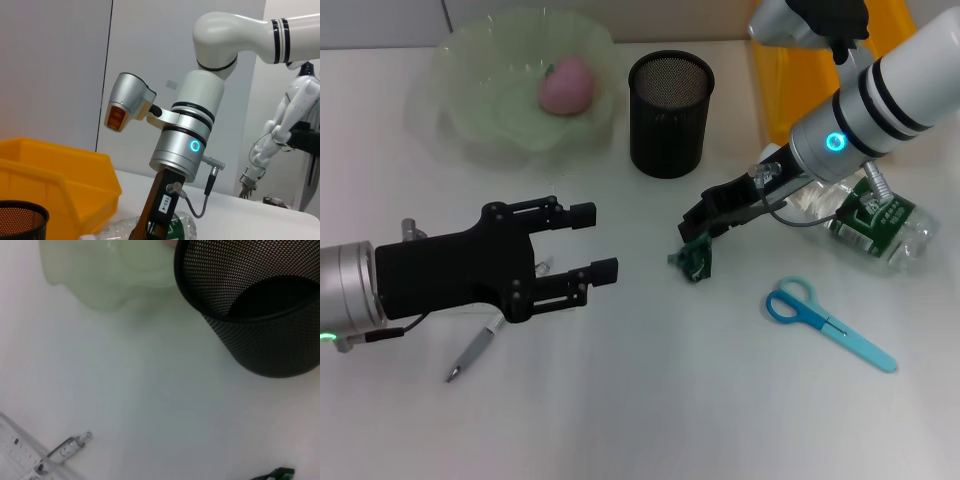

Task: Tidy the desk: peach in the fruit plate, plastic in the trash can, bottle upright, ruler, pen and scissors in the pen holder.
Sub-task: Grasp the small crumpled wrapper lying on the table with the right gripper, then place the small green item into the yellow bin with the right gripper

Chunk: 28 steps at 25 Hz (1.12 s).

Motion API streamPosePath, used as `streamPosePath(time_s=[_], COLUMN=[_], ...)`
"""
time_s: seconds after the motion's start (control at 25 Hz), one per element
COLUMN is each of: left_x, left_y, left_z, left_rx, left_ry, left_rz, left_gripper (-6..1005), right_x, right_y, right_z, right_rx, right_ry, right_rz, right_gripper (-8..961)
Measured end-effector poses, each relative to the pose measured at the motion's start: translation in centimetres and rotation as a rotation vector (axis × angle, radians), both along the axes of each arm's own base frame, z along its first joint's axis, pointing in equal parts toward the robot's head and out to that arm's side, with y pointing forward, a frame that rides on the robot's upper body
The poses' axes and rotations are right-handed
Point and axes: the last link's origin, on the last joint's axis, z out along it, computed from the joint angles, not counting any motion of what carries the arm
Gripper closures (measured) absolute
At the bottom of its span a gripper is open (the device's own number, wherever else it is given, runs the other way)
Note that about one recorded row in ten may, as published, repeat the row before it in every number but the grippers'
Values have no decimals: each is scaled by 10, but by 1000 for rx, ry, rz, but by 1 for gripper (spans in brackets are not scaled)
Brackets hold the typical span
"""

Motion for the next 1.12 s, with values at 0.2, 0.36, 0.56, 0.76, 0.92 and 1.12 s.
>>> streamPosePath(time_s=[0.2,0.36,0.56,0.76,0.92,1.12], left_x=[-1,-1,-1,-1,-1,-2], left_y=[1,1,1,2,3,4], left_z=[-1,-2,-2,-2,-2,-2], left_rx=[4,2,3,8,10,12], left_ry=[4,3,3,7,9,10], left_rz=[6,9,9,13,15,16], left_gripper=[333,332,332,333,333,333], right_x=[-2,-3,-4,-5,-9,-10], right_y=[0,-1,-1,-3,-3,-3], right_z=[-1,-2,-3,-6,-7,-6], right_rx=[-8,-12,-19,-38,-42,-40], right_ry=[1,3,-8,-36,-9,14], right_rz=[8,11,21,47,73,82], right_gripper=[519,528,539,684,772,857])
